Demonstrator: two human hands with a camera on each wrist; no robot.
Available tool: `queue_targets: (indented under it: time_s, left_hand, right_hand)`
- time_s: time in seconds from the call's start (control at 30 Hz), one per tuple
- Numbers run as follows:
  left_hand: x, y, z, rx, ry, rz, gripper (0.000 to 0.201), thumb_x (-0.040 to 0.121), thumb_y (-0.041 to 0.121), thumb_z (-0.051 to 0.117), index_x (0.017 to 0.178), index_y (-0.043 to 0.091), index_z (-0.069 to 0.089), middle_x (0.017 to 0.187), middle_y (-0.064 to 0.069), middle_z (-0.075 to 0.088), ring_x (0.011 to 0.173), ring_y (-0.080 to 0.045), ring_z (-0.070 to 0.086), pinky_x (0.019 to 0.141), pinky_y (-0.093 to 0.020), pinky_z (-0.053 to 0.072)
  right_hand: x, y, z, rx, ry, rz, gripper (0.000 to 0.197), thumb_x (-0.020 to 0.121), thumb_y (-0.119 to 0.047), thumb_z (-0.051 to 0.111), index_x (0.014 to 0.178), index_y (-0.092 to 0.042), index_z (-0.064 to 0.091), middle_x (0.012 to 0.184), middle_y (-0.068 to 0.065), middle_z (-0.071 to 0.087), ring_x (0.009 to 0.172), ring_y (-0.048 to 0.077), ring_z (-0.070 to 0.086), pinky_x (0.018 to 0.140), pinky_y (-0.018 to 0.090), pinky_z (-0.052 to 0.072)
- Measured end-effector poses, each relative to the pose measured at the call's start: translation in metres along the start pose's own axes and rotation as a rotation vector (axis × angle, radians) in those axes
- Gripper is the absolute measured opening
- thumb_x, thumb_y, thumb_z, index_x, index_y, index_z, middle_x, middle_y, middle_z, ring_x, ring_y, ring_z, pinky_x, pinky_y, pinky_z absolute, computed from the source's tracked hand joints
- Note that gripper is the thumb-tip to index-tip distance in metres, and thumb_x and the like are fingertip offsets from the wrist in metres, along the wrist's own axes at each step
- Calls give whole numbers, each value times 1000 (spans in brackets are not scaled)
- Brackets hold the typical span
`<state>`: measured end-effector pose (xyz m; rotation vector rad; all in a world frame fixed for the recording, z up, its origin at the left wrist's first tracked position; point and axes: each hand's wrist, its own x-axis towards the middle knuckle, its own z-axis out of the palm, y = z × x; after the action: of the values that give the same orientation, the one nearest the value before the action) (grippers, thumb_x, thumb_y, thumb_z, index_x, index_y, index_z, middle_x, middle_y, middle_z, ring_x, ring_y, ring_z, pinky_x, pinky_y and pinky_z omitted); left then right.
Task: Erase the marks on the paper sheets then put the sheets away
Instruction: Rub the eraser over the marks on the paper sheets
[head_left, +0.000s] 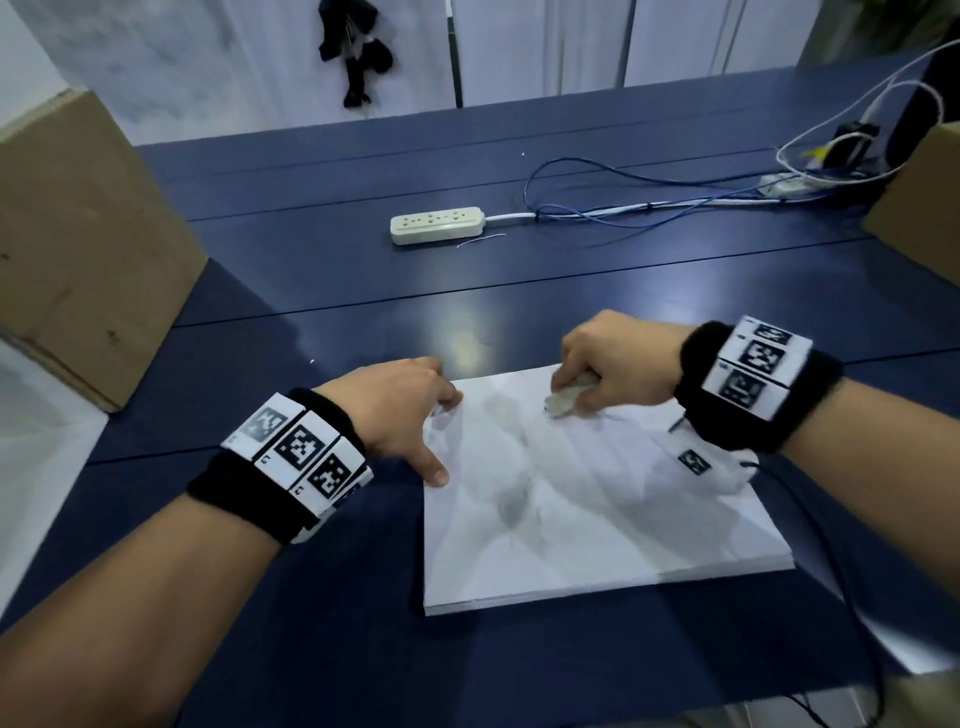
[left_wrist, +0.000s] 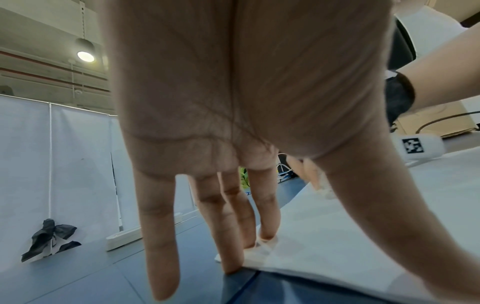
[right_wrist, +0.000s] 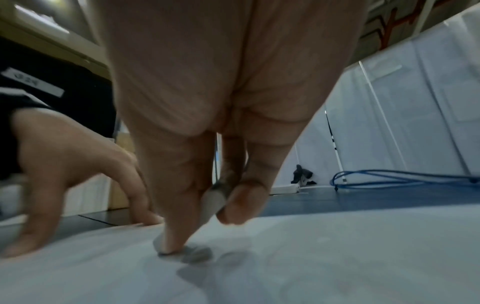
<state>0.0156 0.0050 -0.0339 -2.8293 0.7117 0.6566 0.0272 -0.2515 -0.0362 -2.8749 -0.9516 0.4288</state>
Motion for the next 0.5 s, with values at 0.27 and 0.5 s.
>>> queue_targets:
  time_s: [0.27, 0.5]
  left_hand:
    - [1, 11, -8, 77, -14, -20, 73, 62, 58, 78, 124, 27, 58, 112, 8, 48, 106, -18, 52, 85, -38, 50]
    - [1, 27, -1, 45, 68, 58, 81, 65, 69, 71, 132, 28, 52, 123, 11, 46, 108, -15, 55, 94, -38, 42]
  right_hand:
    - [-12, 0, 11, 48, -47, 40, 30, 69, -43, 51, 86, -27, 70, 77, 7, 59, 75, 22, 55, 66, 43, 53]
    - [-12, -2, 8, 72, -75, 81, 33, 70, -51, 55, 89, -31, 73, 79, 3, 63, 78, 19, 58, 67, 38, 55]
